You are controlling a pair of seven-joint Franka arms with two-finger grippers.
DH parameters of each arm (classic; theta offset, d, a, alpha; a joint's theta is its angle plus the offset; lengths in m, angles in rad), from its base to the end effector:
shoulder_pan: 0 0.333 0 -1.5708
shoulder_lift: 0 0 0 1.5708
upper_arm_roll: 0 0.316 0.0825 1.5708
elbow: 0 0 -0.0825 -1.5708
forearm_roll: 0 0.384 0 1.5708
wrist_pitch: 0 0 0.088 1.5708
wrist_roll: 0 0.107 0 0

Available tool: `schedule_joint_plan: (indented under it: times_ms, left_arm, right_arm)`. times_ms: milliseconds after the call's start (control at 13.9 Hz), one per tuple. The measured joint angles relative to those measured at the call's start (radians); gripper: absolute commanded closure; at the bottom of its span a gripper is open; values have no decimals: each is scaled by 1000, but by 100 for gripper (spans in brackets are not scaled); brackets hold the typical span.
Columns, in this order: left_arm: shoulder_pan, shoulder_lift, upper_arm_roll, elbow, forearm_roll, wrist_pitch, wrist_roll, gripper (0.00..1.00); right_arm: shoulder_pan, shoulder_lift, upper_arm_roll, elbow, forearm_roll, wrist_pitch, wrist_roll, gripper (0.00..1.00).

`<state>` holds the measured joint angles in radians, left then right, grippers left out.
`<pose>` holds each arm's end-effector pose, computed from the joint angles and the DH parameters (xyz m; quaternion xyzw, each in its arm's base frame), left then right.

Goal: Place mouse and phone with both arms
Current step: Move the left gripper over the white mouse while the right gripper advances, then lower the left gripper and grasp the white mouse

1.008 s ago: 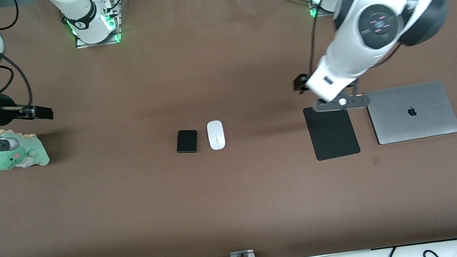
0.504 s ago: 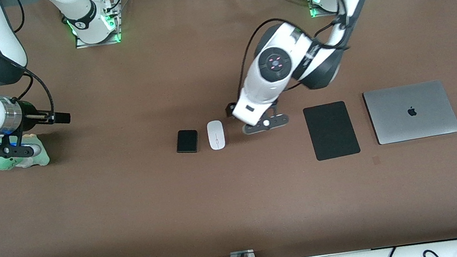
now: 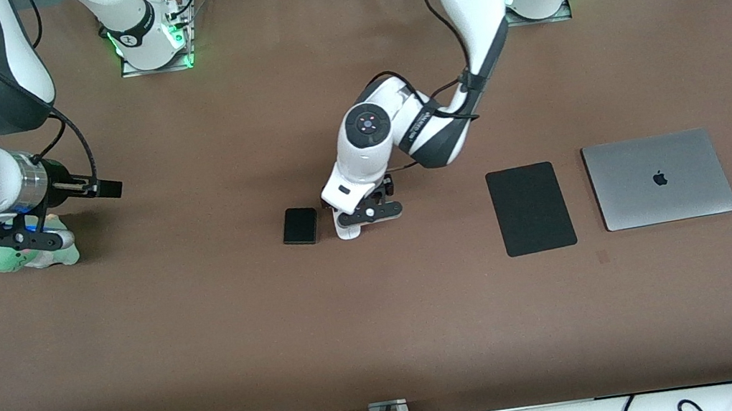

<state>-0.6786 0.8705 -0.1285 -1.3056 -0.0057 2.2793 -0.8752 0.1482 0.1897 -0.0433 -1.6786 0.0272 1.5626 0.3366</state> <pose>0.5403 -0.5296 0.2291 0.9954 0.0609 -0.0009 0.0740 0.5799 0.0656 0.4657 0.9814 -0.1164 -0.1505 0.0242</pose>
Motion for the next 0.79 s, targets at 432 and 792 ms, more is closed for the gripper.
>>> schedule_joint_plan:
  times_ms: [432,792]
  left_arm:
    - [-31,101,14,80,4,34,0,0]
    - [-42,124,19,85,5,58,6,31]
  right_arm:
    - [0,0,0,0,0,1,1,0]
    - [0,0,0,0,0,1,1,0]
